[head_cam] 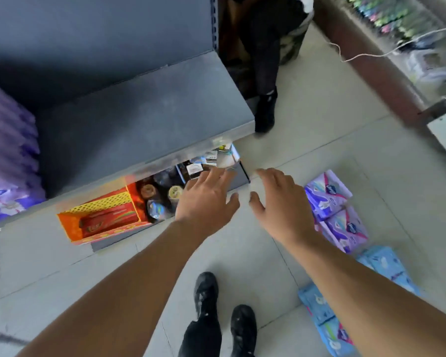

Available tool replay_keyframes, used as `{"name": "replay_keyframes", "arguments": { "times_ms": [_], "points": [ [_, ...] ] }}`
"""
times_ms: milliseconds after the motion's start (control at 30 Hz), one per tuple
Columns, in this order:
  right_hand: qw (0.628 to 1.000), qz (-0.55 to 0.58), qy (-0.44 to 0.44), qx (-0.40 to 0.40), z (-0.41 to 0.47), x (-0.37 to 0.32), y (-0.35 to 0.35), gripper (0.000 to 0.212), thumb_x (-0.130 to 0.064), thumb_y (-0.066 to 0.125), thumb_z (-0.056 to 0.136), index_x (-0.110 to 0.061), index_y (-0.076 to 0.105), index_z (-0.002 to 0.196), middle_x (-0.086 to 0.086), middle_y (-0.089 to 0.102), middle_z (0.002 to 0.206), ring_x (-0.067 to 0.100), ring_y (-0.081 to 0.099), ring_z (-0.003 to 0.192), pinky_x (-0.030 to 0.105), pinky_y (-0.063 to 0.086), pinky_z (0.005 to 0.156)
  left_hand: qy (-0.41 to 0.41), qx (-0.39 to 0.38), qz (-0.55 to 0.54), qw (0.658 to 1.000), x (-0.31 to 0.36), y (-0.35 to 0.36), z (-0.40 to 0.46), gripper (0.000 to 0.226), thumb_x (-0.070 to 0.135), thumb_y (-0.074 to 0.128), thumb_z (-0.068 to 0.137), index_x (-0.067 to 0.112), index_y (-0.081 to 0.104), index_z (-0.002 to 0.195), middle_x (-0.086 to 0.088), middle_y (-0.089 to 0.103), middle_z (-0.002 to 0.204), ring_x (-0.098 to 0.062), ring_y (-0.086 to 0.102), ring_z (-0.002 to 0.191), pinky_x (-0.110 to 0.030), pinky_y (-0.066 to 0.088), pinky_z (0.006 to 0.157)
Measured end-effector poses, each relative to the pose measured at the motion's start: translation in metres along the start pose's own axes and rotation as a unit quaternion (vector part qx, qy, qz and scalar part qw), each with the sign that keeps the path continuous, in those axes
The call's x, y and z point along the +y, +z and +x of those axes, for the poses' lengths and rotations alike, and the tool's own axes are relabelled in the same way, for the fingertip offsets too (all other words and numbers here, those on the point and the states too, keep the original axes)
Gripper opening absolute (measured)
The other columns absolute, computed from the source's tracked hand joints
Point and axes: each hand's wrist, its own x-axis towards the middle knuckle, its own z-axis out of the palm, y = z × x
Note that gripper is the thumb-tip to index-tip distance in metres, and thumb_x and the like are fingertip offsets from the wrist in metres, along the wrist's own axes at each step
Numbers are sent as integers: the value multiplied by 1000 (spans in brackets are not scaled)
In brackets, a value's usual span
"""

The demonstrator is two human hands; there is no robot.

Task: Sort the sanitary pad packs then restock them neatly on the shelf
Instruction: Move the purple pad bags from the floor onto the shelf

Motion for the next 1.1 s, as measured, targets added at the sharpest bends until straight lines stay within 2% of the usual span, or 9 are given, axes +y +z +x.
{"name": "replay_keyframes", "arguments": {
  "times_ms": [167, 300, 400, 567, 700, 833, 1000, 1100],
  "points": [
    [988, 6, 151, -34, -44, 76, 19, 47, -27, 71, 79, -8, 58, 120, 14, 66, 106, 37, 66, 88, 38, 53, 63, 67, -120, -12, 990, 50, 50, 45, 49, 44, 39, 99, 33, 30, 145, 9, 37, 147, -15, 33, 137, -37, 31, 107],
    [960, 59, 264, -69, -68, 123, 35, 52, -32, 60, 86, -10, 51, 132, 16, 61, 122, 36, 60, 108, 45, 54, 82, 109, -177, 1, 978, 84, 84, 76, 50, 45, 36, 100, 33, 25, 148, 8, 33, 151, -16, 33, 136, -36, 33, 106],
    [939, 92, 323, -75, -80, 154, 48, 55, -32, 54, 91, -11, 44, 141, 13, 54, 132, 33, 53, 121, 45, 49, 92, 128, -219, 18, 967, 106, 113, 97, 52, 46, 36, 100, 31, 25, 149, 6, 31, 153, -17, 33, 137, -36, 33, 107],
    [875, 174, 435, -122, -80, 212, 89, 57, -33, 51, 96, -18, 31, 147, 7, 42, 145, 25, 46, 129, 38, 43, 95, 105, -275, 4, 956, 144, 176, 141, 54, 48, 43, 98, 29, 30, 147, 3, 37, 150, -17, 38, 134, -35, 39, 102],
    [805, 261, 518, -126, -56, 273, 153, 54, -28, 52, 94, -13, 37, 143, 8, 46, 142, 27, 48, 127, 36, 40, 98, 63, -318, -14, 946, 159, 242, 191, 54, 48, 51, 95, 26, 36, 141, 2, 46, 141, -14, 48, 124, -29, 43, 88],
    [740, 336, 562, -156, -37, 319, 223, 42, -26, 53, 94, -10, 45, 132, 8, 55, 130, 24, 53, 117, 23, 34, 79, 14, -366, -28, 930, 158, 313, 237, 52, 44, 54, 95, 23, 38, 139, 1, 49, 138, -14, 54, 116, -25, 44, 81],
    [658, 400, 616, -166, -25, 352, 296, 52, -27, 56, 95, -10, 37, 141, 11, 53, 137, 28, 50, 124, 28, 37, 88, -23, -399, -23, 916, 149, 386, 271, 49, 36, 54, 97, 17, 40, 140, -4, 51, 138, -16, 52, 116, -20, 37, 81],
    [628, 422, 635, -155, -20, 369, 332, 61, -27, 56, 94, -10, 31, 147, 9, 48, 143, 27, 48, 128, 32, 38, 100, -34, -406, -16, 913, 139, 427, 285, 50, 32, 52, 98, 14, 38, 143, -6, 45, 145, -17, 48, 127, -18, 31, 85]
  ]
}}
